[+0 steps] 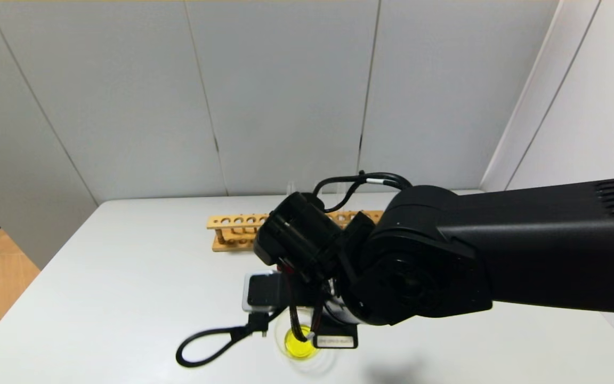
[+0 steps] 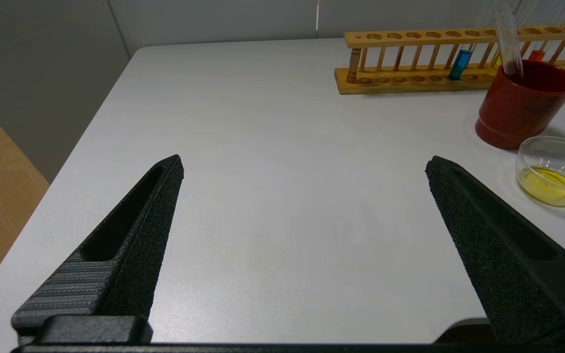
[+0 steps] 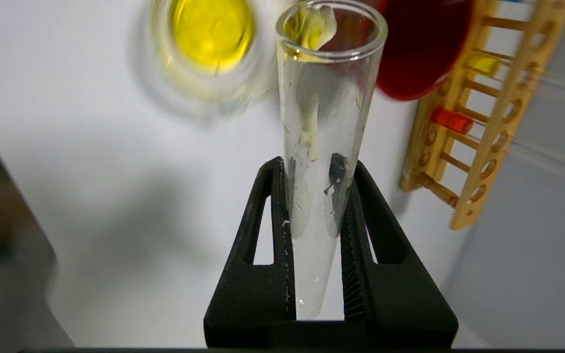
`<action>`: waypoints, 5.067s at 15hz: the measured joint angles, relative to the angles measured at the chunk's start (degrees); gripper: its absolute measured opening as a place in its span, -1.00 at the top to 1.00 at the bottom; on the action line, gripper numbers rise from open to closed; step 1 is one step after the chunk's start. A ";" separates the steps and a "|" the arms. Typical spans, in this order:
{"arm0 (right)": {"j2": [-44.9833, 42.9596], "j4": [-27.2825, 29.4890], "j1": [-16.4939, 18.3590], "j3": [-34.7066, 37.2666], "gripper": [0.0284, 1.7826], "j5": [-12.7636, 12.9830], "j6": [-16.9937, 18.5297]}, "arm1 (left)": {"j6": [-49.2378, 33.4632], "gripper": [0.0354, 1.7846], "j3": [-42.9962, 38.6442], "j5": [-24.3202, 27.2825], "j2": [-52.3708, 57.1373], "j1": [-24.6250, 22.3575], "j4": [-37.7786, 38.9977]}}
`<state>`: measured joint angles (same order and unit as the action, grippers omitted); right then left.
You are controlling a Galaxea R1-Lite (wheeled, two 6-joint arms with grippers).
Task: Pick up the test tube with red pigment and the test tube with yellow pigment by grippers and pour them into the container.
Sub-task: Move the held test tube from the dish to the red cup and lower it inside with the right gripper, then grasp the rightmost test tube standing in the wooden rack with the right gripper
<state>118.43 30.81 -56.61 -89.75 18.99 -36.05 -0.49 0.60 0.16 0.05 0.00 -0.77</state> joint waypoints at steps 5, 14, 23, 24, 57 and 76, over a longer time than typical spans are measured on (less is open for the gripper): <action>-2.61 -43.07 3.91 13.09 0.63 0.11 21.44 | 0.00 -0.96 0.02 0.00 0.00 0.00 -0.02; -3.44 -73.89 10.81 18.42 0.63 5.28 52.88 | 0.00 -0.96 0.02 0.00 0.00 0.00 0.00; 0.43 -73.94 7.78 23.43 0.63 4.35 52.80 | 0.00 -0.96 0.02 0.02 0.00 0.00 -0.02; 1.17 -73.94 7.34 23.58 0.63 4.35 52.47 | 0.05 -0.96 0.02 0.02 0.00 0.00 0.00; 7.39 -73.96 8.63 24.20 -0.62 -0.43 40.29 | 0.00 -0.96 0.00 0.02 0.00 0.00 -0.02; -4.62 -98.15 19.25 49.76 -0.96 4.27 42.48 | 0.00 -0.96 0.00 0.02 0.00 0.00 0.00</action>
<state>113.81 -67.34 -37.36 -39.99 23.26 6.44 -0.49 0.60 0.18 0.05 0.00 -0.77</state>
